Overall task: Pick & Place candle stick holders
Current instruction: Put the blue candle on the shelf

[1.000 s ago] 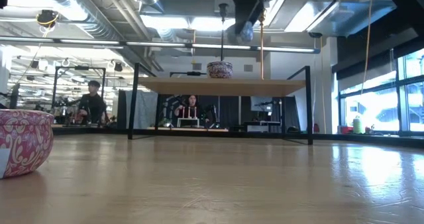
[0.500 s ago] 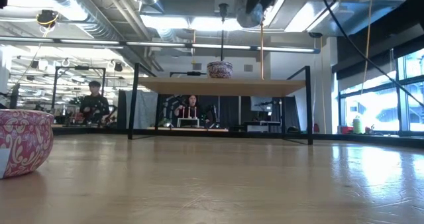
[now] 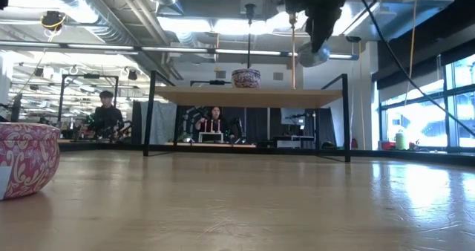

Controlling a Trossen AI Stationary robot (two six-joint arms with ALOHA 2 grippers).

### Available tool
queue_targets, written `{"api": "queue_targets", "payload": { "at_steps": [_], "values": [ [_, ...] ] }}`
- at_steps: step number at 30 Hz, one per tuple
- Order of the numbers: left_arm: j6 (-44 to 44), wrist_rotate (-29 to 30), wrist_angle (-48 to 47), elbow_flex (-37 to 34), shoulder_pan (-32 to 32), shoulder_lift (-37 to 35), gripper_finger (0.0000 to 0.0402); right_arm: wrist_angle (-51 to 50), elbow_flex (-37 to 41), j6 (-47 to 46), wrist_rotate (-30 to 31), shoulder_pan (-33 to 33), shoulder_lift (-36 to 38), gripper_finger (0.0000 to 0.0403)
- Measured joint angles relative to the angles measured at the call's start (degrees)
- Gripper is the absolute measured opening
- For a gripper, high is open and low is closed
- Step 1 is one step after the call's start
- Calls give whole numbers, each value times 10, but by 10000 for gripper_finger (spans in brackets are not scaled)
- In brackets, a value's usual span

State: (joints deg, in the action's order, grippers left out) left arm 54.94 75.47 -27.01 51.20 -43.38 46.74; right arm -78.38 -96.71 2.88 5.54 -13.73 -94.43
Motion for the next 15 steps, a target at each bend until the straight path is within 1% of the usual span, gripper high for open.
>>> {"api": "queue_targets", "payload": {
  "at_steps": [2, 4, 9, 15],
  "values": [
    [0, 2, 0, 0, 0, 0, 2, 53, 36, -20, -1, -7, 26, 293],
    [0, 5, 0, 0, 0, 0, 1, 87, 53, -36, 10, -11, 41, 293],
    [4, 10, 0, 0, 1, 0, 3, 79, 59, -44, 46, -24, 46, 293],
    [9, 17, 0, 0, 1, 0, 2, 80, 59, -76, 34, -48, 26, 293]
  ]
}}
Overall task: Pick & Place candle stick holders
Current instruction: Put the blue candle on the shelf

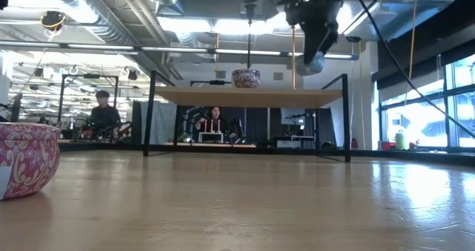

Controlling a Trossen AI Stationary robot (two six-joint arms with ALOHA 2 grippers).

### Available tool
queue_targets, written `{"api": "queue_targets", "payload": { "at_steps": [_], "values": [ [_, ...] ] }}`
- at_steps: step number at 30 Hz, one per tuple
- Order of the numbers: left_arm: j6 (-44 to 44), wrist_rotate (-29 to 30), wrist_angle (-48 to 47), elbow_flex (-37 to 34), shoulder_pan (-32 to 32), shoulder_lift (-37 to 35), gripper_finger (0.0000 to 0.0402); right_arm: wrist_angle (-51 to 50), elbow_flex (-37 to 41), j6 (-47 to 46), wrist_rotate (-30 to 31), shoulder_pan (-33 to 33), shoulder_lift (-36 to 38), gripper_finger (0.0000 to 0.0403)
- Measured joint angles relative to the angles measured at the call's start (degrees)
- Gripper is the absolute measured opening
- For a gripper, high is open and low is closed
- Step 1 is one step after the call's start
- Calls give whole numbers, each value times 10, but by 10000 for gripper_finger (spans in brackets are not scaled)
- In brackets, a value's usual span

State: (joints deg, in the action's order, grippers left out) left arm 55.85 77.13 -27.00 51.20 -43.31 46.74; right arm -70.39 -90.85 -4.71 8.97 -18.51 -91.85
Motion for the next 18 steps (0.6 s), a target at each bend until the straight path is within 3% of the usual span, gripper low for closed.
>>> {"api": "queue_targets", "payload": {
  "at_steps": [18],
  "values": [
    [10, 14, 2, 0, 0, 0, 1, -5, 0, -112, -6, -11, -26, 293]
  ]
}}
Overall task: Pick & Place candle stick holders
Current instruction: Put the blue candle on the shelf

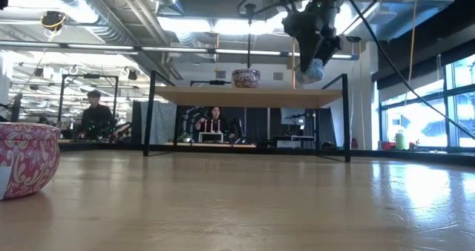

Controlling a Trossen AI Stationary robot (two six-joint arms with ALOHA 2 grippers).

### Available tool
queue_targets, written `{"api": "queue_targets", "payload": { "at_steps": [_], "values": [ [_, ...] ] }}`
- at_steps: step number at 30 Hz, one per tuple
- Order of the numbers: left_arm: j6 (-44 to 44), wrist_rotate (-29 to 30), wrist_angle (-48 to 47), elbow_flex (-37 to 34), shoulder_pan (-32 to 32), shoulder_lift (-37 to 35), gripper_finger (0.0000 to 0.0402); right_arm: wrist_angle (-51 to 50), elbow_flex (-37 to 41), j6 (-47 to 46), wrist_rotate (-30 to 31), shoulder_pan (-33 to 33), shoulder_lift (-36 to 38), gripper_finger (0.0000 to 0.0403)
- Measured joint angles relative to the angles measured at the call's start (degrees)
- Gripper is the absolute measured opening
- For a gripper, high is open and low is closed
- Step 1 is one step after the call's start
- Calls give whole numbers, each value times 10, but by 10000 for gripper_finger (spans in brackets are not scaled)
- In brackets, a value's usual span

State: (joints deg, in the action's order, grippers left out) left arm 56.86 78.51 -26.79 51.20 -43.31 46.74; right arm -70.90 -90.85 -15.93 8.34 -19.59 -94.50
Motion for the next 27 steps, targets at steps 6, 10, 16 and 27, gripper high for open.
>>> {"api": "queue_targets", "payload": {
  "at_steps": [6, 10, 16, 27],
  "values": [
    [0, 1, 0, 0, 0, 0, 1, 1, 0, -35, 0, 0, -5, 293],
    [0, 3, 0, 0, 0, 0, 2, -5, 0, -37, 0, 0, -22, 293],
    [4, 3, 0, 0, 0, 0, 1, -8, 0, -24, 2, 5, -34, 294],
    [0, 16, 0, 0, 0, 0, 1, -9, 0, -9, 0, 5, -36, 332]
  ]
}}
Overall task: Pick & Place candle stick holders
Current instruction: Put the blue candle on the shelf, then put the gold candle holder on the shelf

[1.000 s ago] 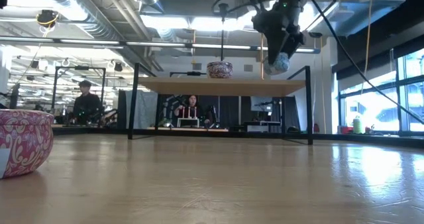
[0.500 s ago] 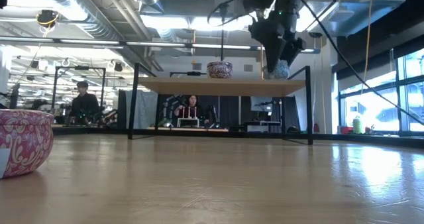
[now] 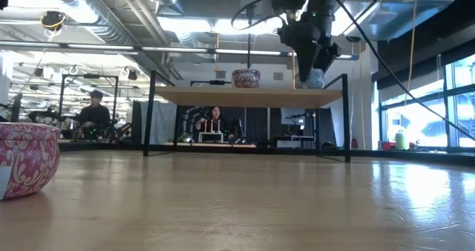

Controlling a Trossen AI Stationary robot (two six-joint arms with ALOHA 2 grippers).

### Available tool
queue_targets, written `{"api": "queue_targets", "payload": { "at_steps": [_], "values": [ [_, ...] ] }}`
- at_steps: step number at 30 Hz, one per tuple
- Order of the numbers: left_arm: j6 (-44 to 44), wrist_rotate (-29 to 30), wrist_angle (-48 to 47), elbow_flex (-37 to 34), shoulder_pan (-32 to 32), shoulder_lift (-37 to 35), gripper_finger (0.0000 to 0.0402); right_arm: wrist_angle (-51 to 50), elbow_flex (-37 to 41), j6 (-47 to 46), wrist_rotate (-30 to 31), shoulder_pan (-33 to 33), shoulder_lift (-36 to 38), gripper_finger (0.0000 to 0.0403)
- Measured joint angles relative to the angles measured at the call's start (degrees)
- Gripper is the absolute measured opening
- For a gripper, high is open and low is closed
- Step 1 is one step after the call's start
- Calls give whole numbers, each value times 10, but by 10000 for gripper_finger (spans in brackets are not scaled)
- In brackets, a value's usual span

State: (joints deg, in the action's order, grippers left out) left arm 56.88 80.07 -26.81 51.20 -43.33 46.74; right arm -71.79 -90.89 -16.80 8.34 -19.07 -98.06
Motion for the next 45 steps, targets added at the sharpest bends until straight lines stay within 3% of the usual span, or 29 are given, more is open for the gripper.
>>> {"api": "queue_targets", "payload": {
  "at_steps": [6, 15, 38, 45],
  "values": [
    [0, 0, -2, 0, 8, 0, 1, 2, 0, -4, 4, 1, 0, 355],
    [-2, -1, -2, 0, 11, 0, 2, 4, -22, -6, 35, 1, 0, 357],
    [-26, 9, -5, 0, 16, -2, 2, -13, -201, 42, 29, 27, 0, 358],
    [-43, -22, -4, 0, 34, -11, 1, 13, -274, 37, -81, 67, 1, 358]
  ]
}}
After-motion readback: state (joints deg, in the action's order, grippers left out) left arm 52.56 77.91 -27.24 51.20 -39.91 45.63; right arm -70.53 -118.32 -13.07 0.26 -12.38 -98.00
